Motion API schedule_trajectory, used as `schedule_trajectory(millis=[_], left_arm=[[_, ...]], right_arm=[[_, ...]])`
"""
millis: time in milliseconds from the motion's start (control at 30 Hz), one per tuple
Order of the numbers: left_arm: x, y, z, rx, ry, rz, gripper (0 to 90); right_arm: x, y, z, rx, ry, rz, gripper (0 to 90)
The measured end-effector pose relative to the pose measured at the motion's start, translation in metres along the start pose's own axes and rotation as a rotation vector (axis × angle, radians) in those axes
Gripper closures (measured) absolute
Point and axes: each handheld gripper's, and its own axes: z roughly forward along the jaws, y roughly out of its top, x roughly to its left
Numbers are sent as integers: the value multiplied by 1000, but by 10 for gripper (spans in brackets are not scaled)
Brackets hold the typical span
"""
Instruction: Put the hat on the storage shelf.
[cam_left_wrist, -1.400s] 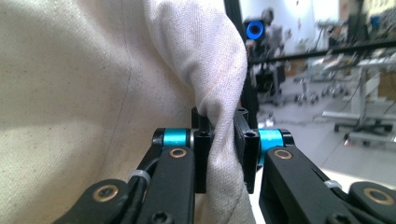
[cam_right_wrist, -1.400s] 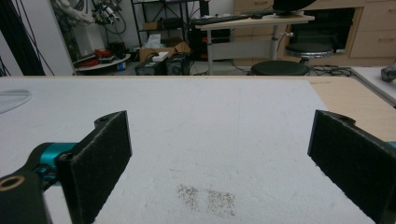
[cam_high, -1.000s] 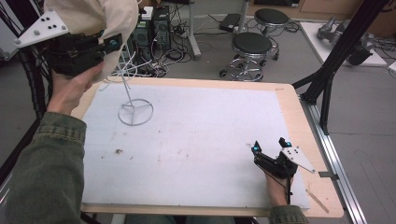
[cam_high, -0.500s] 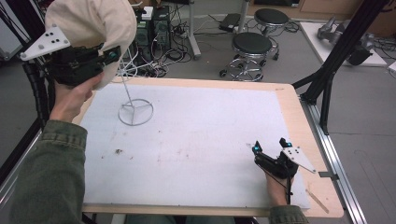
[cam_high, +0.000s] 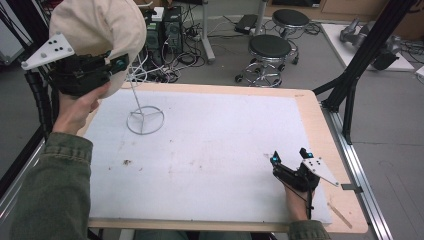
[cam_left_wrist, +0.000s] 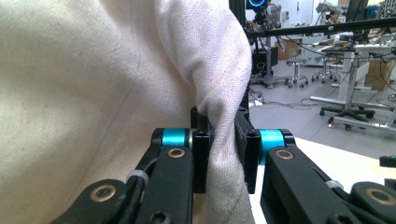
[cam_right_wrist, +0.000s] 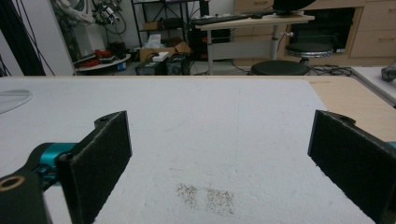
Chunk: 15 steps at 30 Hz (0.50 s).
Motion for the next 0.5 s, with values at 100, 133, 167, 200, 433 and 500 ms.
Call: schedule_trajectory(millis=[100,133,167,200,433,500], left_arm=[[-2,-6,0,28,-13,2,801],[-2,-6,0,28,-13,2,800],[-2,-8,0,30,-15,2,799],[-2,-9,0,30,-16,0,798],[-2,-27,-4,-7,-27,-39,792],[-3,-28,-5,-11,-31,-40,791]], right_arm=[[0,0,0,0,0,0,50],[0,0,0,0,0,0,50],[0,0,0,0,0,0,50],[0,0,0,-1,-1,0,50],[0,0,0,-8,-2,5,50],[0,1,-1,-14,-4,2,50]])
